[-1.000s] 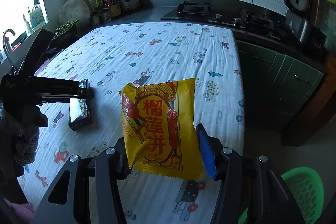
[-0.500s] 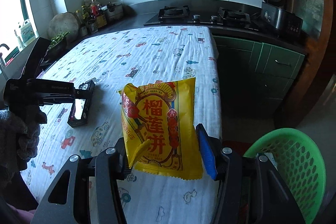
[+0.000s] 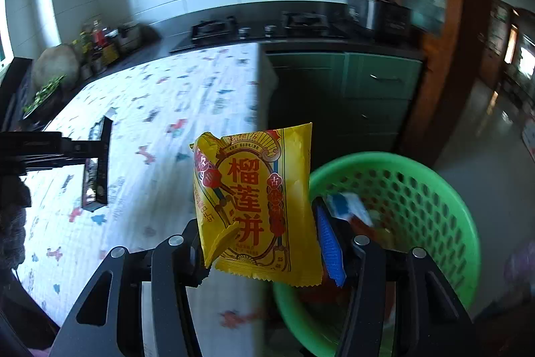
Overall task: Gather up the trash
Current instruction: 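Carry the yellow packet into the basket and open the right gripper while the left carries the box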
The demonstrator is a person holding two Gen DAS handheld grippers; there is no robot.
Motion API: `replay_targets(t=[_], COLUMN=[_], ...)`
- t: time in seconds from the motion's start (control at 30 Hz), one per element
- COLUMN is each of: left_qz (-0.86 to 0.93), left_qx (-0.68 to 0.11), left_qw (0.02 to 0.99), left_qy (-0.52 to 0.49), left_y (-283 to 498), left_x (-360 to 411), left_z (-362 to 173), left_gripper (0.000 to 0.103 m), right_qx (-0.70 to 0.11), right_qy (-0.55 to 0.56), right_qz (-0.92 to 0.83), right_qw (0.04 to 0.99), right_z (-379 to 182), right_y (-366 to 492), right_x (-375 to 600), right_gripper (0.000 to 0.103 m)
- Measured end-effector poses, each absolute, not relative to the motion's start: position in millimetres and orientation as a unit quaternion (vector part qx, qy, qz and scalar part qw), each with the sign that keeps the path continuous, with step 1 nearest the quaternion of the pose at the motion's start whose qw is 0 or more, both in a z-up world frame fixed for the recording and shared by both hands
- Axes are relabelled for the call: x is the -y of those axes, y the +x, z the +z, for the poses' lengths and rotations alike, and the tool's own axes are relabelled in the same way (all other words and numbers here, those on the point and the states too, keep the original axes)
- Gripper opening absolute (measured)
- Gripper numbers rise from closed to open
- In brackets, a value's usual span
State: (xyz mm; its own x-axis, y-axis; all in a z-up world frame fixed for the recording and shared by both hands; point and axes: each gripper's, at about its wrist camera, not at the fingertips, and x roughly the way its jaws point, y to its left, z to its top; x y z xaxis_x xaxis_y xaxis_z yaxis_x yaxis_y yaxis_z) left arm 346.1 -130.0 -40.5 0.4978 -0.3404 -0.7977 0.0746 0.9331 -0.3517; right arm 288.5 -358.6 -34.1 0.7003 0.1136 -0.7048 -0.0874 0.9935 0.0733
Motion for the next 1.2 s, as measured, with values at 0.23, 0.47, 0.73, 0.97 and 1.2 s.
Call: replay_targets(t=[0.23, 0.47, 0.73, 0.97, 1.2], left_qz=[-0.178, -0.235, -0.283, -0.312, -0.330], left_qx=[-0.484, -0.476, -0.474, -0.476, -0.476], left_qw=[0.851, 0.845, 0.833, 0.822, 0.815], left_qy=[-0.101, -0.066, -0.036, -0.013, 0.001], left_y=[333, 322, 311, 311, 320], left_x=[187, 245, 293, 327, 349], left_z=[-30, -19, -15, -26, -38], left_gripper=[0.049, 0.049, 0.049, 0.049, 0.049], right_qx=[-0.392, -0.403, -0.399, -0.382, -0.370], right_qy=[0.058, 0.098, 0.127, 0.123, 0.115], right_qz=[-0.020, -0.076, -0.096, -0.096, -0.095], right_qw=[0.918, 0.907, 0.903, 0.911, 0.917], right_z=[-45, -66, -79, -69, -66], right_y=[262, 248, 247, 232, 215], right_x=[432, 485, 512, 517, 514], right_gripper=[0.052, 0.058, 0.075, 0.080, 0.082])
